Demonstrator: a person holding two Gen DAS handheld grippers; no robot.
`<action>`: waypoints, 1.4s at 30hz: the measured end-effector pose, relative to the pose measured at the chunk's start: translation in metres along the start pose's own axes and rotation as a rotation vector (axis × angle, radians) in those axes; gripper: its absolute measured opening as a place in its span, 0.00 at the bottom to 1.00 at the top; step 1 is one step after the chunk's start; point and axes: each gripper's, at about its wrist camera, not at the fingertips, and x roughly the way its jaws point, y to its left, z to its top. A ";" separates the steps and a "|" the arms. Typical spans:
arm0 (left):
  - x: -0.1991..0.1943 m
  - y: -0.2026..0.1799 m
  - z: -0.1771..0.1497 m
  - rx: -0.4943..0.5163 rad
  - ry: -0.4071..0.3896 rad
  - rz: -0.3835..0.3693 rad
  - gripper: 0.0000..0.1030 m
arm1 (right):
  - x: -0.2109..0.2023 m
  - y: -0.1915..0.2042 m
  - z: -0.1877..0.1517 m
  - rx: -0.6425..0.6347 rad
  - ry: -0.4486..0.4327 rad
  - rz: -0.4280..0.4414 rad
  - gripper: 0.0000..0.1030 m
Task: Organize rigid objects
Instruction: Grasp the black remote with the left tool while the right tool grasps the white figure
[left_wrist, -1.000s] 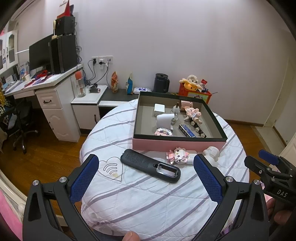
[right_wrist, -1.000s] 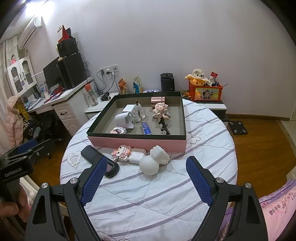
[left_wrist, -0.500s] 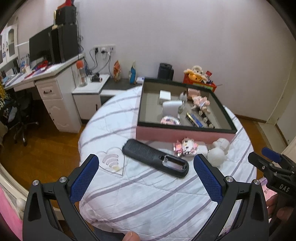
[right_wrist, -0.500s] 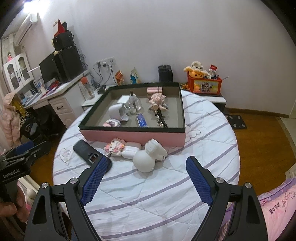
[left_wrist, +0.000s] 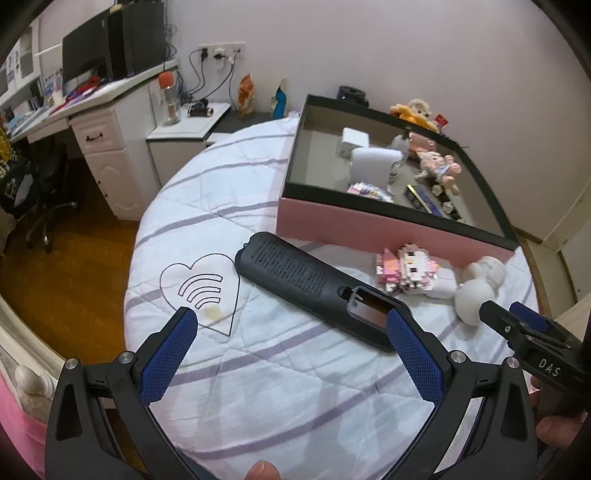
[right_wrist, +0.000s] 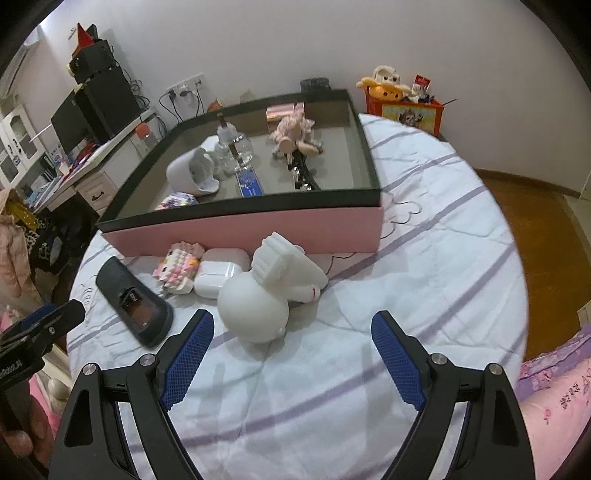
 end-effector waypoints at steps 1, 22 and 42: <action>0.004 -0.001 0.000 -0.003 0.004 0.003 1.00 | 0.004 0.000 0.001 0.000 0.004 0.002 0.86; 0.069 -0.015 0.014 -0.032 -0.009 0.082 1.00 | 0.035 0.004 0.015 -0.041 0.009 0.068 0.77; 0.044 0.005 0.008 0.024 -0.018 -0.108 0.66 | 0.024 -0.004 0.008 -0.025 -0.002 0.075 0.69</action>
